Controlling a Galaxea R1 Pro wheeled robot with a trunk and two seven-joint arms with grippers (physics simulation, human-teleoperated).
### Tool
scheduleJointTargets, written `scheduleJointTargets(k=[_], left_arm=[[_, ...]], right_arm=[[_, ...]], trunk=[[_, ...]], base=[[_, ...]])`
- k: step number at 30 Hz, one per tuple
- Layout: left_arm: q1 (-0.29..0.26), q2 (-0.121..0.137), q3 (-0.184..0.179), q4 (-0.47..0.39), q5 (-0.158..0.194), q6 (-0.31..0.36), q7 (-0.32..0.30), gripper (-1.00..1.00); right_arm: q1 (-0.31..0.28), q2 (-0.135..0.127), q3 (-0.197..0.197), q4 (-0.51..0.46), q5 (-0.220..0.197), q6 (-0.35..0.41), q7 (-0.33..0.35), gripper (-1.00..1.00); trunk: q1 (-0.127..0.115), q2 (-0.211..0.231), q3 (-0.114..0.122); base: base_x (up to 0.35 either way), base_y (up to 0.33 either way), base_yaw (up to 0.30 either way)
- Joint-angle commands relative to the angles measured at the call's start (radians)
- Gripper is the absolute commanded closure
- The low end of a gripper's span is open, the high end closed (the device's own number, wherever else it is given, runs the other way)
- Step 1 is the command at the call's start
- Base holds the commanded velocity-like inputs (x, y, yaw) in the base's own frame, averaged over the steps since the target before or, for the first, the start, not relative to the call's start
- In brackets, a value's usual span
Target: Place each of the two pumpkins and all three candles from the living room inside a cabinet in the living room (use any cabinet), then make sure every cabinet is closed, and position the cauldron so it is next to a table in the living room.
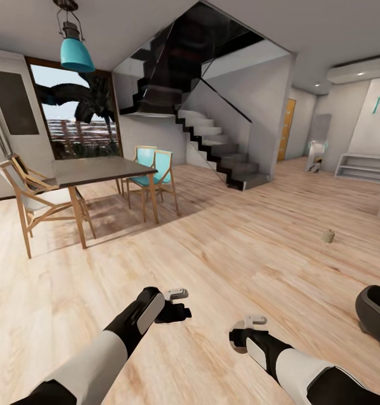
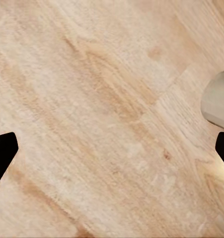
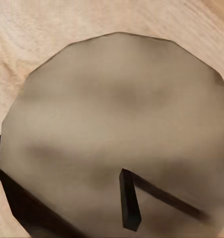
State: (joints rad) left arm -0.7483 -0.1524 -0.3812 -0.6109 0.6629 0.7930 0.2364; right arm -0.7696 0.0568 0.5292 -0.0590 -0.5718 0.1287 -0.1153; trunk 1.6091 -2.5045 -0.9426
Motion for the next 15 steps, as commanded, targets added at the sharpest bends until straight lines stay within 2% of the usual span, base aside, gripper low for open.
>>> scheduleJointTargets(k=[1,10,15], left_arm=[[0.0,0.001,-0.004,-0.001,0.011,0.002,0.009,-1.0],[0.0,-0.001,-0.004,-0.001,0.011,0.002,0.009,-1.0],[-0.001,-0.001,-0.004,-0.001,0.011,0.002,0.009,-1.0]], right_arm=[[0.0,0.0,0.009,-0.002,-0.007,0.006,-0.006,1.0],[0.0,0.0,0.009,-0.002,-0.007,0.006,-0.006,1.0],[0.0,0.0,0.009,-0.002,-0.007,0.006,-0.006,1.0]], trunk=[[0.0,0.0,-0.001],[0.0,0.0,-0.001],[0.0,0.0,-0.001]], base=[[0.308,0.113,-0.012],[0.308,0.113,-0.019],[0.308,0.112,-0.183]])
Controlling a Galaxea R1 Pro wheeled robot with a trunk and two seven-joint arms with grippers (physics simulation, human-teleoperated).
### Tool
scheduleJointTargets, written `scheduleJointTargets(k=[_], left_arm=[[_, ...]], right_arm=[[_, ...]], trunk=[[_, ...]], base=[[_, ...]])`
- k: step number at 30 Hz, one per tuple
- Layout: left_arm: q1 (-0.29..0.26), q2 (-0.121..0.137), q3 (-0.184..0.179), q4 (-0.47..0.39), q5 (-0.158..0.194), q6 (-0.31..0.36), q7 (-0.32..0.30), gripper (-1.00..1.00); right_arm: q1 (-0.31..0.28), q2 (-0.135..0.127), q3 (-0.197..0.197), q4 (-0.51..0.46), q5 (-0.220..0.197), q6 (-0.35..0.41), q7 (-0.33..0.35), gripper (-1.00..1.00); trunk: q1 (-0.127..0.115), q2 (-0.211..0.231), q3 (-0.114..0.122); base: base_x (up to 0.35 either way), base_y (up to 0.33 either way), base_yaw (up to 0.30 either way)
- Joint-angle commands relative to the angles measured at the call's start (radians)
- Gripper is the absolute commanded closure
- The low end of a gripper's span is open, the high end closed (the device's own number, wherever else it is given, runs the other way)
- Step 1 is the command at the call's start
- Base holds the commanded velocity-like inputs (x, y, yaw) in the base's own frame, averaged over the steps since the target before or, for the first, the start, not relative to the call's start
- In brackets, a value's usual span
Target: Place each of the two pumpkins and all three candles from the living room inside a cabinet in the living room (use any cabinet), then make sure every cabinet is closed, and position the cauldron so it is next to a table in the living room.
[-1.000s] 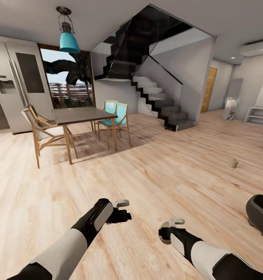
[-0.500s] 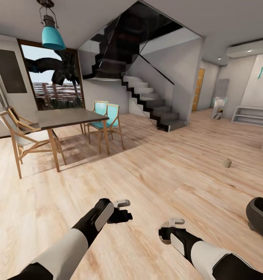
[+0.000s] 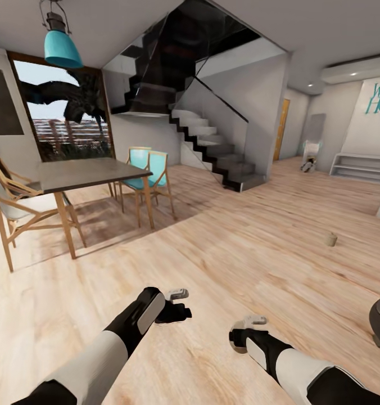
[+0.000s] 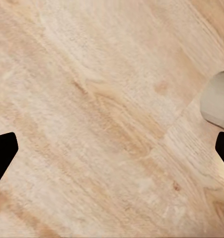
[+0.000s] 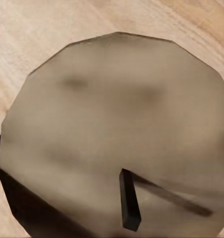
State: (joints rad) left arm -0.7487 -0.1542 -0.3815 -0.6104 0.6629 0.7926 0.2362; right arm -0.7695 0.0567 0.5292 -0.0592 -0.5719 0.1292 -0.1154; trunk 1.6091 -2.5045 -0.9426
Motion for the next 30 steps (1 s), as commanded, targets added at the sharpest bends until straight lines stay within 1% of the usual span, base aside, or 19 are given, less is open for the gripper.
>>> scheduleJointTargets(k=[1,30], left_arm=[[0.0,0.001,-0.003,-0.002,0.011,0.002,0.009,-1.0],[0.0,-0.002,-0.003,-0.002,0.011,0.002,0.009,-1.0]], right_arm=[[-0.001,0.0,0.009,-0.002,-0.006,0.006,-0.006,1.0],[-0.001,0.0,0.009,-0.002,-0.006,0.006,-0.006,1.0]], trunk=[[0.0,0.0,-0.001],[0.0,0.0,-0.001]], base=[[0.308,0.112,-0.242],[0.308,0.112,-0.268]])
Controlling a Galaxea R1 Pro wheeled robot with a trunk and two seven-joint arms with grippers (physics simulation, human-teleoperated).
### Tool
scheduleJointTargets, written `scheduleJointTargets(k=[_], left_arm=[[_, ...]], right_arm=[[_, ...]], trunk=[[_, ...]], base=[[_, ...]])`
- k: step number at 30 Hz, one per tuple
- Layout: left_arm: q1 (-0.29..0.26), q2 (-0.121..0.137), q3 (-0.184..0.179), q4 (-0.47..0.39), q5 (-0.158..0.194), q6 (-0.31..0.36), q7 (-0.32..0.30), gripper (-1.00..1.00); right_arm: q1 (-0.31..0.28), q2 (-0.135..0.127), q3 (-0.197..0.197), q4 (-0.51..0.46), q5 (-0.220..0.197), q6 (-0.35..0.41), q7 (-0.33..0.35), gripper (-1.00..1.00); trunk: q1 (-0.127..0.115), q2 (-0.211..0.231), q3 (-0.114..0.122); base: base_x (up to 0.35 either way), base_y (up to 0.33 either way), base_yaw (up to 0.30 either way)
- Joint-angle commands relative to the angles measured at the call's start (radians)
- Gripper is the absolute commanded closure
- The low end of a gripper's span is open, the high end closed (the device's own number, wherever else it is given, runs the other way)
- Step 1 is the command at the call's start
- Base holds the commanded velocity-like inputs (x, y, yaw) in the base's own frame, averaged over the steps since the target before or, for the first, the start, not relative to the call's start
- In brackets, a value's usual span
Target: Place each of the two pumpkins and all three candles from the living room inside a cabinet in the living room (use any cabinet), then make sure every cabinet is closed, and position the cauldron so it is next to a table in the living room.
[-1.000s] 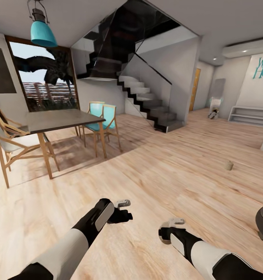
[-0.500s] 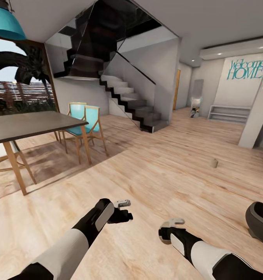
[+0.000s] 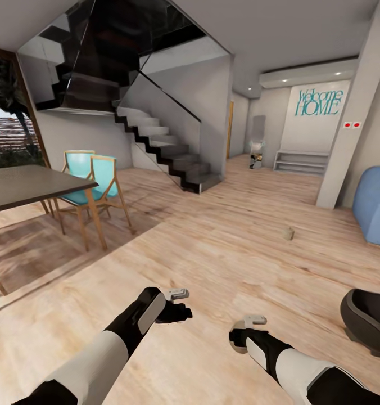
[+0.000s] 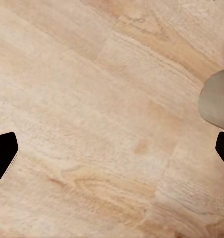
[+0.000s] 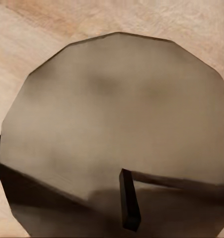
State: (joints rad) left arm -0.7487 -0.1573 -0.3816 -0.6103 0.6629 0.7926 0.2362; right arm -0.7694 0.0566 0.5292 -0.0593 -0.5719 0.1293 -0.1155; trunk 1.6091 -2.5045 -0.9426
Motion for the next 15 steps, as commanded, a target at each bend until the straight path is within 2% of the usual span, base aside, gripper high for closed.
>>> scheduleJointTargets(k=[1,7,15], left_arm=[[0.0,0.001,-0.003,-0.002,0.011,0.002,0.009,-1.0],[0.0,0.001,-0.003,-0.002,0.011,0.002,0.009,-1.0],[0.0,0.001,-0.003,-0.002,0.011,0.002,0.009,-1.0]], right_arm=[[-0.001,0.0,0.009,-0.002,-0.006,0.006,-0.006,1.0],[-0.001,0.0,0.009,-0.002,-0.006,0.006,-0.006,1.0],[-0.001,0.0,0.009,-0.002,-0.006,0.006,-0.006,1.0]], trunk=[[0.0,0.0,-0.001],[0.0,0.0,-0.001],[0.0,0.0,-0.001]], base=[[0.309,0.109,-0.274],[0.309,0.109,-0.269],[0.309,0.108,-0.046]])
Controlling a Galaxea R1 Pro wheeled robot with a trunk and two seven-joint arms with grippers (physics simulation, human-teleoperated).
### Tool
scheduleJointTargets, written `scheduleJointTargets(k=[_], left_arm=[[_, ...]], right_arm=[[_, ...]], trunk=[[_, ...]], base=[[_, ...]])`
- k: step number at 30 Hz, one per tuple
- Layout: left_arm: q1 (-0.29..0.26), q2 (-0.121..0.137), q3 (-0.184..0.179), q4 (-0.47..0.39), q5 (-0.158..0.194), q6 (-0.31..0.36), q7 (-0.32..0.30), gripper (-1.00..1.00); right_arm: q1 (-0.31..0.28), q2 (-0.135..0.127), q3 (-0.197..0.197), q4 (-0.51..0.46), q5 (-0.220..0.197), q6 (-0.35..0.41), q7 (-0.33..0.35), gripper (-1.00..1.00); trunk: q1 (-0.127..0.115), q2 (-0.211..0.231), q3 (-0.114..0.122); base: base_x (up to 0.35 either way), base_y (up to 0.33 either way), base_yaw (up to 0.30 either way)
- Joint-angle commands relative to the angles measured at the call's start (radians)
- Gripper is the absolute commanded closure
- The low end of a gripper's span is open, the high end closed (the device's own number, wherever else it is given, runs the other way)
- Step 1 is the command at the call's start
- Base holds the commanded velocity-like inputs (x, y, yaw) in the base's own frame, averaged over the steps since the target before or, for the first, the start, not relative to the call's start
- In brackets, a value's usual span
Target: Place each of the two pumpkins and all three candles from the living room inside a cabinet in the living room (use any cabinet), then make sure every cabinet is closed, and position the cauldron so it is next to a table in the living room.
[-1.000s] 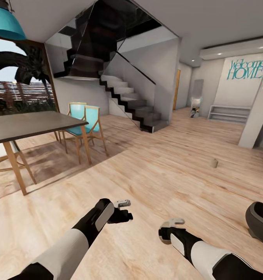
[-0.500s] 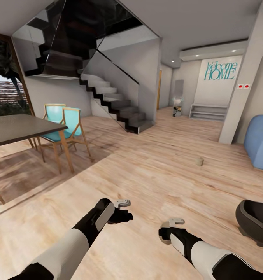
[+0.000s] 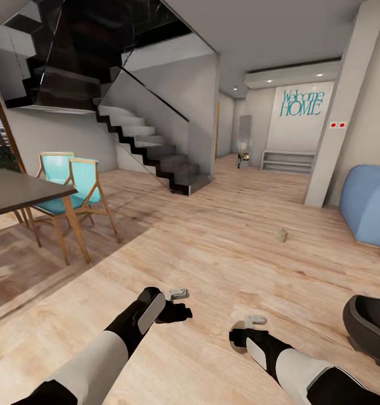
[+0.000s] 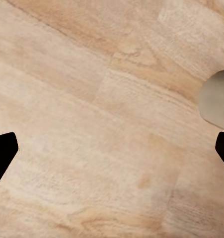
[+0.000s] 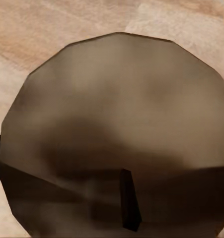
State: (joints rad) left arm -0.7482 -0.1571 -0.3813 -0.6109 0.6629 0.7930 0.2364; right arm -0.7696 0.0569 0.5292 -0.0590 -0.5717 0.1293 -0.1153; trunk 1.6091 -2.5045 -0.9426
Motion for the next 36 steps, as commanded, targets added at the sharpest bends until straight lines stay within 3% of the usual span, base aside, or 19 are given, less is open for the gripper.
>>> scheduleJointTargets(k=[1,14,36], left_arm=[[0.0,0.001,-0.004,-0.001,0.011,0.002,0.009,-1.0],[-0.001,0.0,-0.004,-0.001,0.011,0.002,0.009,-1.0],[0.0,-0.001,-0.004,-0.001,0.011,0.002,0.009,-1.0]], right_arm=[[0.0,0.0,0.009,-0.002,-0.007,0.006,-0.006,1.0],[0.0,0.0,0.009,-0.002,-0.007,0.004,-0.006,1.0],[0.0,0.0,0.009,-0.002,-0.007,0.005,-0.006,1.0]], trunk=[[0.0,0.0,-0.001],[0.0,0.0,-0.001],[0.0,0.0,0.011]], base=[[0.31,0.108,-0.005],[0.31,0.107,-0.02],[0.311,0.105,-0.258]])
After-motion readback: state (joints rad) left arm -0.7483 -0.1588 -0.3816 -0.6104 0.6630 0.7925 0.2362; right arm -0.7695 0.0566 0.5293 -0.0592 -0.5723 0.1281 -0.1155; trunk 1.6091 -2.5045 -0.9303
